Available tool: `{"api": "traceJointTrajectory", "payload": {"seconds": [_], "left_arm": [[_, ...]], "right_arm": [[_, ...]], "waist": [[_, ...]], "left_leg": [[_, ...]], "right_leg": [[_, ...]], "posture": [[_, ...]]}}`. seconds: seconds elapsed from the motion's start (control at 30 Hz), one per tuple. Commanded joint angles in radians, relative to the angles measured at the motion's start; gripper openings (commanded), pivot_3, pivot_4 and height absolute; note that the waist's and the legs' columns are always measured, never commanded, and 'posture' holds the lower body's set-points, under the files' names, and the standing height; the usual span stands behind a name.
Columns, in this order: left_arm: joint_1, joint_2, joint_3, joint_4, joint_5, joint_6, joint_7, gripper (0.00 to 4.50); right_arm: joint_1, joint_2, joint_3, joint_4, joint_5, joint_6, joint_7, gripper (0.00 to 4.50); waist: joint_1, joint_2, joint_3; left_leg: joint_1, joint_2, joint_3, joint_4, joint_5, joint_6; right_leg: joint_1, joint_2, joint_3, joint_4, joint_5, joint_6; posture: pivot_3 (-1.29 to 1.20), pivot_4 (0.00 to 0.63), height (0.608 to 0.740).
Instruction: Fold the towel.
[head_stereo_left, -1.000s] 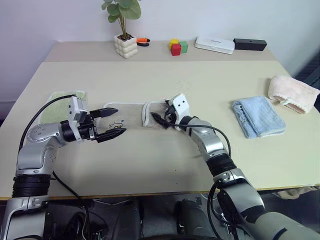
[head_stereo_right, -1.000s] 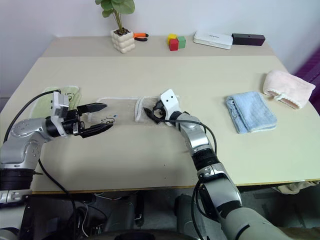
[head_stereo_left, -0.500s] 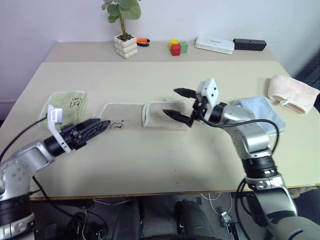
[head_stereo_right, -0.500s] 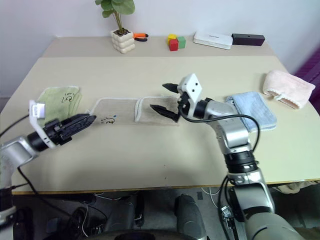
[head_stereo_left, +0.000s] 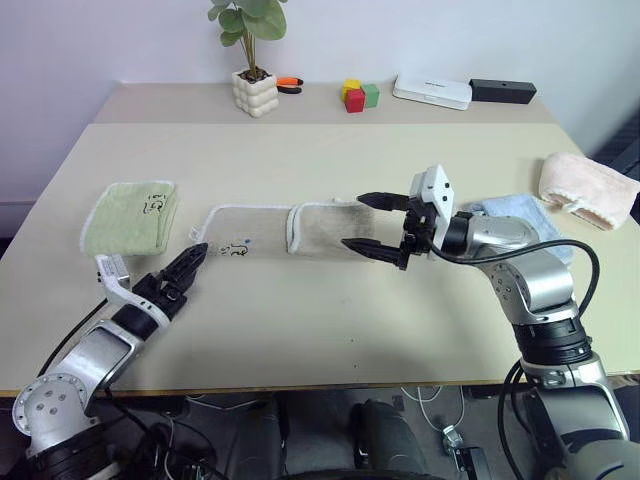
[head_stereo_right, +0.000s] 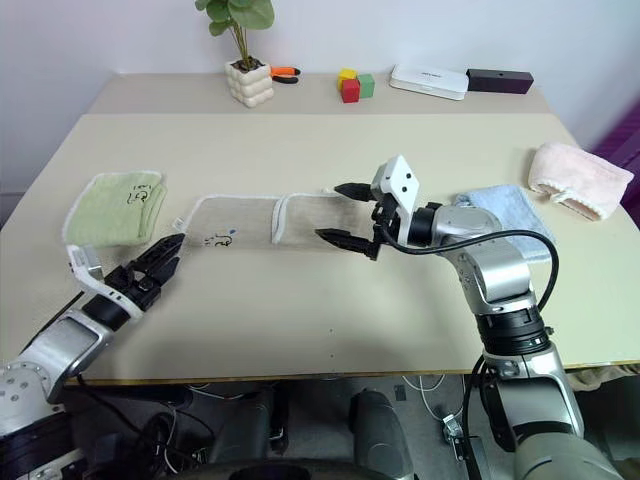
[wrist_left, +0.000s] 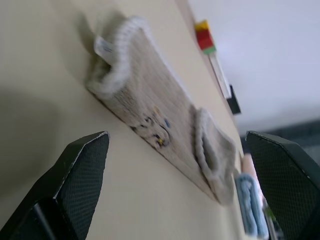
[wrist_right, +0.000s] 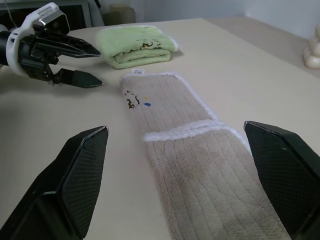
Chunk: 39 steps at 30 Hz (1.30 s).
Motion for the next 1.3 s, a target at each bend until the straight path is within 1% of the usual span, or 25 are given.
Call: {"api": "traceJointTrajectory", "payload": {"seconds": [0.03, 0.2, 0.43, 0.5, 0.53, 0.63, 0.67, 0.73, 0.77, 0.9, 0.97, 1.03, 1.1, 1.17, 1.2, 1.27, 1.3], "left_arm": [[-0.01, -0.019, -0.023, -0.018, -0.009, -0.061, 0.041, 4.5], [-0.041, -0.031, -0.048, 0.04, -0.005, -0.104, 0.125, 4.5], [-0.133, -0.074, -0.084, 0.088, -0.01, -0.164, 0.187, 4.5], [-0.157, -0.092, -0.088, 0.114, -0.009, -0.183, 0.214, 3.93], [-0.168, -0.1, -0.091, 0.125, -0.012, -0.188, 0.228, 3.57], [-0.193, -0.121, -0.11, 0.127, -0.005, -0.201, 0.249, 2.13], [-0.197, -0.124, -0.118, 0.121, 0.0, -0.204, 0.254, 1.54], [-0.203, -0.137, -0.125, 0.107, -0.008, -0.212, 0.277, 0.6], [-0.204, -0.142, -0.125, 0.103, -0.013, -0.216, 0.285, 0.01], [-0.214, -0.135, -0.145, 0.067, -0.009, -0.22, 0.262, 0.01], [-0.222, -0.11, -0.179, 0.025, 0.008, -0.202, 0.225, 0.01], [-0.222, -0.073, -0.224, -0.025, 0.033, -0.183, 0.143, 0.01], [-0.216, -0.002, -0.298, -0.077, 0.131, -0.182, 0.012, 0.01], [-0.243, 0.009, -0.321, -0.086, 0.133, -0.192, -0.056, 0.01], [-0.263, 0.019, -0.337, -0.083, 0.156, -0.204, -0.092, 0.01], [-0.281, 0.054, -0.39, -0.082, 0.249, -0.228, -0.188, 0.01], [-0.291, 0.058, -0.408, -0.073, 0.271, -0.23, -0.222, 0.01]], "right_arm": [[0.002, 0.005, -0.015, -0.033, 0.008, -0.006, -0.018, 4.44], [0.013, 0.006, -0.021, -0.034, 0.01, -0.001, -0.046, 4.44], [0.022, 0.012, -0.017, -0.039, 0.008, -0.002, -0.076, 4.44], [0.023, 0.013, -0.016, -0.043, 0.008, -0.002, -0.083, 4.5], [0.021, 0.013, -0.017, -0.044, 0.007, -0.002, -0.087, 4.5], [0.013, 0.01, -0.022, -0.04, 0.002, -0.006, -0.101, 4.5], [0.012, 0.008, -0.025, -0.037, 0.002, -0.007, -0.104, 4.5], [0.017, -0.003, -0.031, -0.032, -0.002, -0.01, -0.106, 4.5], [0.02, -0.007, -0.032, -0.031, -0.002, -0.011, -0.107, 4.5], [0.036, -0.025, -0.046, -0.028, -0.005, -0.011, -0.108, 4.5], [0.068, -0.061, -0.07, -0.027, -0.003, -0.009, -0.092, 4.5], [0.102, -0.104, -0.094, -0.032, 0.004, -0.01, -0.069, 4.5], [0.13, -0.142, -0.121, -0.031, 0.011, -0.021, -0.046, 4.5], [0.156, -0.18, -0.153, -0.027, 0.018, -0.028, -0.024, 4.5], [0.163, -0.193, -0.167, -0.02, 0.019, -0.029, -0.021, 4.5], [0.173, -0.207, -0.181, -0.009, 0.017, -0.037, -0.011, 4.5], [0.178, -0.212, -0.187, -0.008, 0.019, -0.041, -0.006, 4.5]], "waist": [[0.0, 0.0, 0.0], [0.002, 0.0, 0.0], [0.004, 0.0, 0.0], [0.007, 0.0, 0.0], [0.006, 0.0, 0.0], [0.006, 0.0, 0.0], [0.007, 0.0, 0.0], [0.008, 0.0, 0.0], [0.009, 0.0, 0.0], [0.012, 0.0, 0.0], [0.02, 0.0, 0.0], [0.026, 0.0, 0.0], [0.024, 0.0, 0.0], [0.024, 0.0, 0.0], [0.023, 0.0, 0.0], [0.022, 0.0, 0.0], [0.021, 0.0, 0.0]], "left_leg": [[0.0, 0.0, 0.0, 0.0, 0.0, 0.0], [0.0, 0.0, 0.0, 0.0, 0.0, 0.0], [0.001, -0.001, 0.0, 0.0, 0.0, 0.0], [0.001, -0.001, -0.001, 0.0, 0.0, 0.0], [0.001, -0.001, -0.001, 0.0, 0.0, 0.0], [0.001, -0.001, -0.001, 0.0, 0.0, 0.0], [0.001, -0.001, -0.001, 0.0, 0.0, 0.0], [0.001, -0.001, -0.001, 0.0, 0.0, 0.0], [0.001, -0.001, -0.001, 0.0, 0.0, 0.0], [0.002, -0.001, -0.001, 0.0, 0.0, 0.0], [0.001, -0.001, -0.001, 0.0, 0.0, 0.0], [0.001, -0.001, -0.002, 0.0, 0.0, 0.0], [0.001, -0.001, -0.002, 0.0, 0.0, 0.0], [0.001, -0.001, -0.001, 0.0, 0.0, 0.001], [0.001, -0.001, -0.001, 0.0, -0.001, 0.001], [0.001, -0.001, -0.001, 0.0, -0.001, 0.001], [0.002, -0.001, -0.002, 0.0, -0.001, 0.001]], "right_leg": [[0.0, 0.0, 0.0, 0.0, 0.0, 0.0], [0.001, 0.0, 0.0, 0.0, 0.0, 0.0], [0.002, 0.0, 0.0, 0.0, 0.0, 0.0], [0.003, 0.0, -0.001, -0.001, 0.0, 0.0], [0.003, 0.0, -0.001, -0.001, 0.0, 0.0], [0.003, 0.0, -0.001, -0.002, 0.0, 0.0], [0.003, 0.0, -0.001, -0.002, 0.0, 0.0], [0.003, 0.0, -0.001, -0.003, 0.0, 0.0], [0.004, 0.0, -0.001, -0.003, 0.0, 0.0], [0.004, 0.0, -0.001, -0.004, 0.0, 0.0], [0.005, 0.0, -0.001, -0.004, 0.0, 0.0], [0.005, 0.001, -0.001, -0.006, 0.0, 0.0], [0.006, 0.001, -0.002, -0.008, 0.0, -0.001], [0.007, 0.001, -0.002, -0.011, 0.0, -0.002], [0.007, 0.001, -0.002, -0.011, 0.0, -0.003], [0.008, 0.001, -0.002, -0.011, -0.001, -0.004], [0.008, 0.001, -0.002, -0.011, -0.001, -0.004]], "posture": [[0.0, 0.15, 0.735], [0.0, 0.15, 0.735], [0.0, 0.15, 0.735], [0.0, 0.15, 0.735], [0.0, 0.15, 0.735], [0.0, 0.15, 0.735], [0.0, 0.15, 0.735], [0.0, 0.15, 0.735], [0.0, 0.15, 0.735], [0.0, 0.15, 0.735], [0.0, 0.15, 0.735], [0.0, 0.15, 0.735], [0.0, 0.15, 0.735], [0.0, 0.15, 0.735], [0.0, 0.15, 0.735], [0.0, 0.15, 0.735], [0.0, 0.15, 0.735]]}}
